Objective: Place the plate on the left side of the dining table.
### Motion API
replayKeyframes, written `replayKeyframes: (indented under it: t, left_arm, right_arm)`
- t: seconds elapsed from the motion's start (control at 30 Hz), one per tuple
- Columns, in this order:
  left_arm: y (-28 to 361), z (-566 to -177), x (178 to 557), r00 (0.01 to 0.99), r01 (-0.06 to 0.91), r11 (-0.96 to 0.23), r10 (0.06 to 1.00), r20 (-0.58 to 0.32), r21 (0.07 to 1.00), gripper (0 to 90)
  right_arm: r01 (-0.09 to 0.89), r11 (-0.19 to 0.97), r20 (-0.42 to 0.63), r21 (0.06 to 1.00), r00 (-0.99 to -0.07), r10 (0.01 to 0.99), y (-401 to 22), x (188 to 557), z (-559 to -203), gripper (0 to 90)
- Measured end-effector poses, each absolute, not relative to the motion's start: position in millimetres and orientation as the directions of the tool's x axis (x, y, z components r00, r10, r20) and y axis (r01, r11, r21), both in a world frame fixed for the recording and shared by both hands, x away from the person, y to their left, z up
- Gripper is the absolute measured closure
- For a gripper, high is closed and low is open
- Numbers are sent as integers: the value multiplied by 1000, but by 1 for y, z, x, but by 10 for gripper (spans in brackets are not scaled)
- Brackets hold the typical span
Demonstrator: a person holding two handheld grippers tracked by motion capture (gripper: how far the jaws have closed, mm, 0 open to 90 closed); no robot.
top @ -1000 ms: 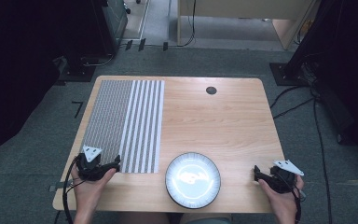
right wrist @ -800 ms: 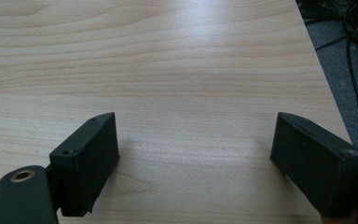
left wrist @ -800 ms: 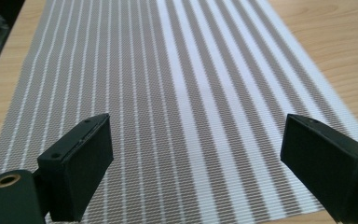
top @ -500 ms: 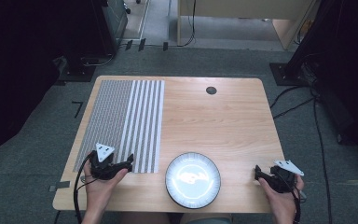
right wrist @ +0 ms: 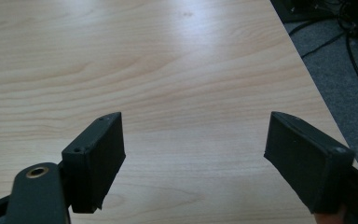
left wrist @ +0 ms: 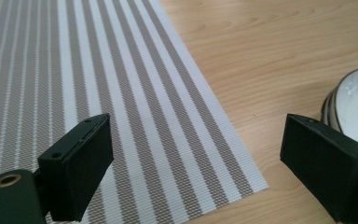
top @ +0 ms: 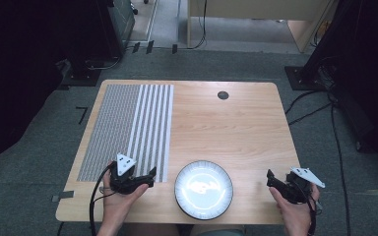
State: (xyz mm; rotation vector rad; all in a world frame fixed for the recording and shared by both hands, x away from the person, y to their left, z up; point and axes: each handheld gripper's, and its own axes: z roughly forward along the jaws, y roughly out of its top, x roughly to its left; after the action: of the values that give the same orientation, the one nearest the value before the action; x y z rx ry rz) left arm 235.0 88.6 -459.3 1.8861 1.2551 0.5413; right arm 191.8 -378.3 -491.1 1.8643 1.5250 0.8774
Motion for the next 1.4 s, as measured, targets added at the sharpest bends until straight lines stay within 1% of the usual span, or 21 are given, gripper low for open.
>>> replayKeyframes:
  t: [0.17,0.37,0.47,0.57,0.63,0.73,0.87,1.07,1.13,1.17,1.2,1.33,1.37,1.4]
  left_arm:
    - [78,-459,231,445,562,-210,892,-78,800,92]
    - [69,-458,227,469,559,-220,879,-85,800,93]
    - [61,-460,224,487,555,-234,870,-83,798,93]
    - [56,-460,222,502,553,-245,861,-84,797,95]
    - [55,-460,221,501,551,-244,861,-83,798,133]
    - [49,-462,218,517,549,-257,852,-82,796,136]
    - [44,-465,217,534,553,-261,840,-96,791,141]
    - [39,-470,215,549,562,-270,829,-107,782,152]
    - [38,-470,215,550,561,-272,829,-106,782,180]
    - [37,-471,214,549,556,-274,830,-99,785,180]
    - [36,-472,213,547,549,-276,832,-90,789,257]
    - [34,-474,212,555,551,-276,826,-98,788,314]
    - [34,-475,212,555,552,-273,825,-103,788,314]
    - [33,-475,211,557,554,-272,824,-107,787,338]
  right_arm:
    - [590,-180,130,787,126,983,-368,190,-485,217]
    - [586,-164,139,793,89,986,-357,190,-483,235]
    - [576,-160,156,802,57,986,-349,189,-481,267]
    - [568,-137,135,812,46,990,-343,188,-480,289]
    - [561,-128,132,818,34,991,-339,187,-479,298]
    - [550,-124,143,826,8,990,-335,186,-479,320]
    - [548,-128,169,827,-26,985,-328,186,-479,370]
    - [534,-156,216,831,-51,975,-318,185,-481,412]
    - [535,-157,225,830,-63,972,-314,185,-482,432]
    - [535,-157,225,830,-63,972,-314,185,-482,432]
    - [541,-151,231,827,-81,970,-310,185,-483,457]
    - [539,-139,237,830,-117,964,-302,185,-484,486]
    - [539,-139,237,830,-117,964,-302,185,-484,486]
    - [546,-158,273,823,-136,952,-299,184,-485,533]
